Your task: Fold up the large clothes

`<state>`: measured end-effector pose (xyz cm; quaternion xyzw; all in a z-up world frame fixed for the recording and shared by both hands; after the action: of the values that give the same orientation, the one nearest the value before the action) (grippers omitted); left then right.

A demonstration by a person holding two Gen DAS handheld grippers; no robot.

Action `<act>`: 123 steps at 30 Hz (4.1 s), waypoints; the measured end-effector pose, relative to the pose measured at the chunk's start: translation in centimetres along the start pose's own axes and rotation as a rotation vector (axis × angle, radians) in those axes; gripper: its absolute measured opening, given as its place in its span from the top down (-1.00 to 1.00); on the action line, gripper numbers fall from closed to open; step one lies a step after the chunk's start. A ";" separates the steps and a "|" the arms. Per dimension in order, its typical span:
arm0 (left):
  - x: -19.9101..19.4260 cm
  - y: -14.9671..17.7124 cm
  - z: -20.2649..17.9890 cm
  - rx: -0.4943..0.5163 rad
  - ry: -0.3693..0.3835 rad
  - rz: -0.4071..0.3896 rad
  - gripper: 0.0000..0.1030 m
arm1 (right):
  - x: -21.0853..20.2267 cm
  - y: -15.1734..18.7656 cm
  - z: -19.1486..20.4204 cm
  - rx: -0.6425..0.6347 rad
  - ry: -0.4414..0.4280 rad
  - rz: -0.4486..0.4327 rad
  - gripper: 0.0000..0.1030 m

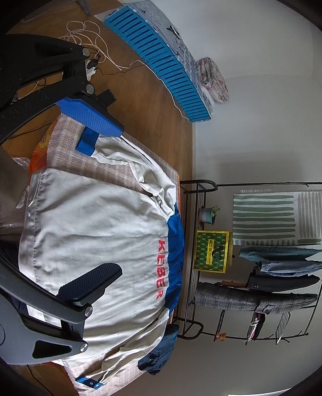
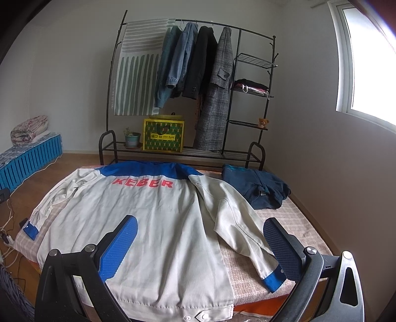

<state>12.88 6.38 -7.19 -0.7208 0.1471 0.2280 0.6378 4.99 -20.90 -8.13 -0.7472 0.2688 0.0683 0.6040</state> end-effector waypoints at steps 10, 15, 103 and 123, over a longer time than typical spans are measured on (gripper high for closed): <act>8.7 0.0 8.7 -0.071 -0.016 0.109 -0.98 | 1.3 -0.2 2.1 -0.020 -0.039 -0.055 -0.99; 12.9 0.4 13.2 -0.154 0.071 0.177 -0.88 | 3.6 0.3 3.7 0.007 -0.125 -0.022 -0.99; 14.0 -0.2 11.4 -0.007 0.220 0.123 0.88 | 37.7 -7.4 46.8 0.388 -1.079 0.598 0.01; 10.7 1.1 7.8 0.107 0.289 0.117 0.88 | 38.9 -14.3 48.5 0.207 -0.984 0.475 1.00</act>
<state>20.32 14.79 -14.24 -0.7014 0.2910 0.1506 0.6330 55.61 14.03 -25.04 -0.4827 0.1214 0.5168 0.6965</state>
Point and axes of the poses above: each gripper's, at about its wrist camera, not at the fingertips, and x roughly the way its jaws point, z to its left, y to its underside, the point moved 10 cm from there along x, roughly the way its jaws point, and after that the axes turned 7 degrees about -x, right-handed, at the moved point
